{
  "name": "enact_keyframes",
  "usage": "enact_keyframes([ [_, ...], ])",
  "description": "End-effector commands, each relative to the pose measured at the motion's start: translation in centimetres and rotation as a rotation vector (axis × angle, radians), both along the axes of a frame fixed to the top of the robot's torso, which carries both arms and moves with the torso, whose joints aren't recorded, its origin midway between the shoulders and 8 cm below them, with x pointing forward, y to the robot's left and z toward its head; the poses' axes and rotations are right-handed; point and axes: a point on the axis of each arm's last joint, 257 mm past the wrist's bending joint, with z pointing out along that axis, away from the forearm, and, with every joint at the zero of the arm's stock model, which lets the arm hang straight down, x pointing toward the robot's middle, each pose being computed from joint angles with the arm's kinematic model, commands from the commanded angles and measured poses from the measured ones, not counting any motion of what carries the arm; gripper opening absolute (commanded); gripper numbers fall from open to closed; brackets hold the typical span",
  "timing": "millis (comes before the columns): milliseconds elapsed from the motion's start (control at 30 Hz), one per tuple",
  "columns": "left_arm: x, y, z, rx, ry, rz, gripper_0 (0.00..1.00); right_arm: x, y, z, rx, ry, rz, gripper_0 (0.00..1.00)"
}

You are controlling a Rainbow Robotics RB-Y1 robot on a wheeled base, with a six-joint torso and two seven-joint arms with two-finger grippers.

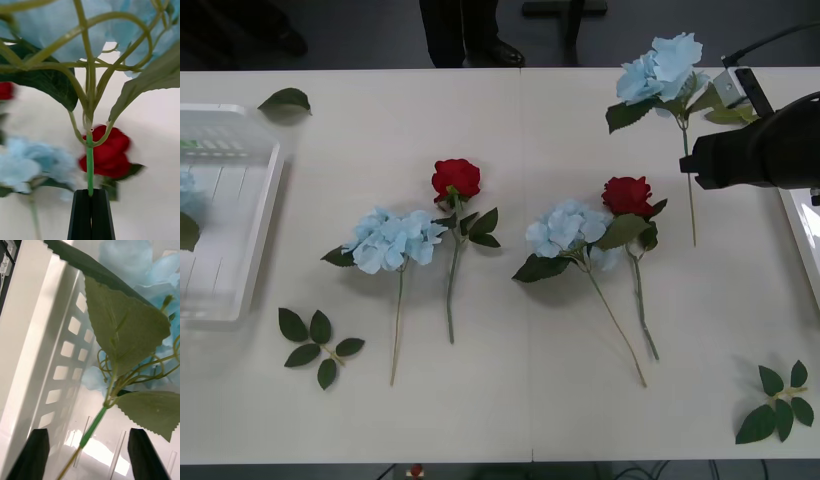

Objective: Place the red flowers into the right box and the blue flowers into the left box. If a person shows an open palm, hand one flower to the person first, then continue sorting.

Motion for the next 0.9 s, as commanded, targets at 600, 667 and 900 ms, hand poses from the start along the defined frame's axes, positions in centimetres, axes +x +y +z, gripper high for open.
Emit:
enact_keyframes([
  [600,-0.4,-31.8,11.4,-0.317,-0.116,-0.942,1.0,-9.7,16.6,14.7,0.673,-0.103,0.565,0.0],
  [667,-1.0,-35.1,11.9,-0.354,-0.156,-1.039,1.0,-9.9,17.2,15.2,0.679,-0.114,0.575,0.0],
  [900,-3.8,-46.9,12.3,-0.529,-0.296,-1.333,1.0,-10.5,18.3,15.5,0.692,-0.116,0.596,0.0],
])
